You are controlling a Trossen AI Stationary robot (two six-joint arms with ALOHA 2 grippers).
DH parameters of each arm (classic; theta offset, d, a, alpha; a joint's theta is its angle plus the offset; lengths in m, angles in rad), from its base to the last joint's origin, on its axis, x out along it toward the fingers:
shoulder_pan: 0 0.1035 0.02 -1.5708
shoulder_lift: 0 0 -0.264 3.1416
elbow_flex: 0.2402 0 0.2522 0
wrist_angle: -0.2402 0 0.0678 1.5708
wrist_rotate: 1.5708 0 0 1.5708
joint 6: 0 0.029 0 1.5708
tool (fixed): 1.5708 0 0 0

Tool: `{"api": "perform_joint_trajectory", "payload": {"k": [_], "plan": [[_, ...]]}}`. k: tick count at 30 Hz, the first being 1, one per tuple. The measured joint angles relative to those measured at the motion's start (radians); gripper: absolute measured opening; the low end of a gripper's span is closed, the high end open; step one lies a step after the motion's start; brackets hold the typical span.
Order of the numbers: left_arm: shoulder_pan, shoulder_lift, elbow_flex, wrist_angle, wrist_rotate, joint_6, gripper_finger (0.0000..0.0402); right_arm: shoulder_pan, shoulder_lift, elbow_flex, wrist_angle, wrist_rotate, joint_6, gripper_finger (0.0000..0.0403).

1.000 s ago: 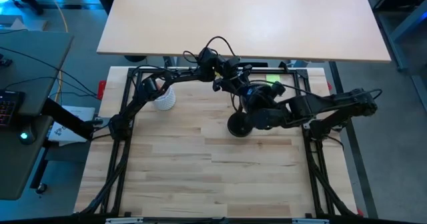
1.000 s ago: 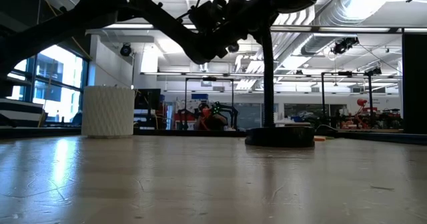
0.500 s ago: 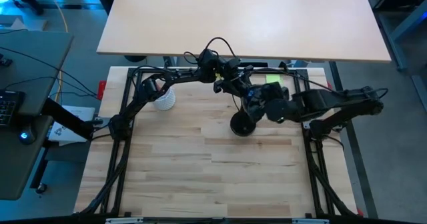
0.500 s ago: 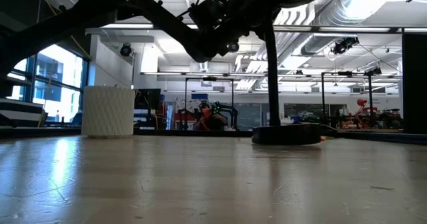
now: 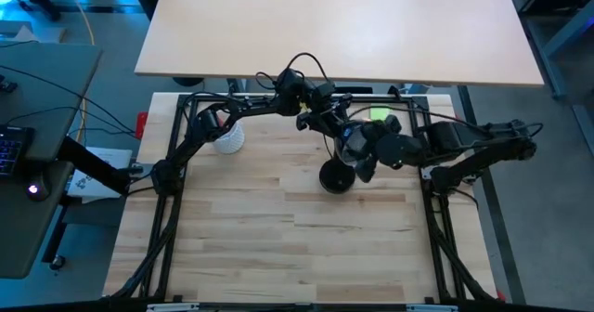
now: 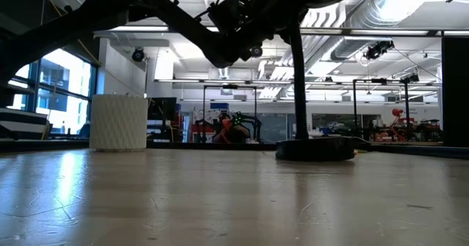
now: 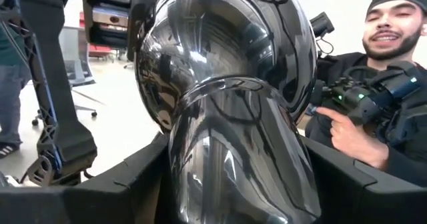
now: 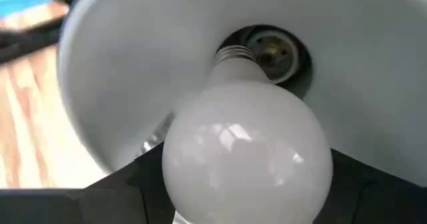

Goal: Screw lightbulb
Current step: Insert the light bulb into the desk lamp

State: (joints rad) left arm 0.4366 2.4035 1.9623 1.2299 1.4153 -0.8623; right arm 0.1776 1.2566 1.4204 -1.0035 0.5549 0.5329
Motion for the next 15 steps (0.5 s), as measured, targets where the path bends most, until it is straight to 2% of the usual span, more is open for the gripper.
{"api": "perform_joint_trajectory", "payload": {"k": [11, 15], "plan": [[-0.003, 0.0, 0.0, -0.003, -0.002, -0.014, 0.0264, 0.08, 0.0, 0.0, -0.02, 0.14, -0.286, 0.0246], [-0.006, -0.001, 0.0, -0.004, -0.002, -0.019, 0.0264, 0.136, 0.001, 0.0, -0.041, 0.19, -0.334, 0.0246]]}}
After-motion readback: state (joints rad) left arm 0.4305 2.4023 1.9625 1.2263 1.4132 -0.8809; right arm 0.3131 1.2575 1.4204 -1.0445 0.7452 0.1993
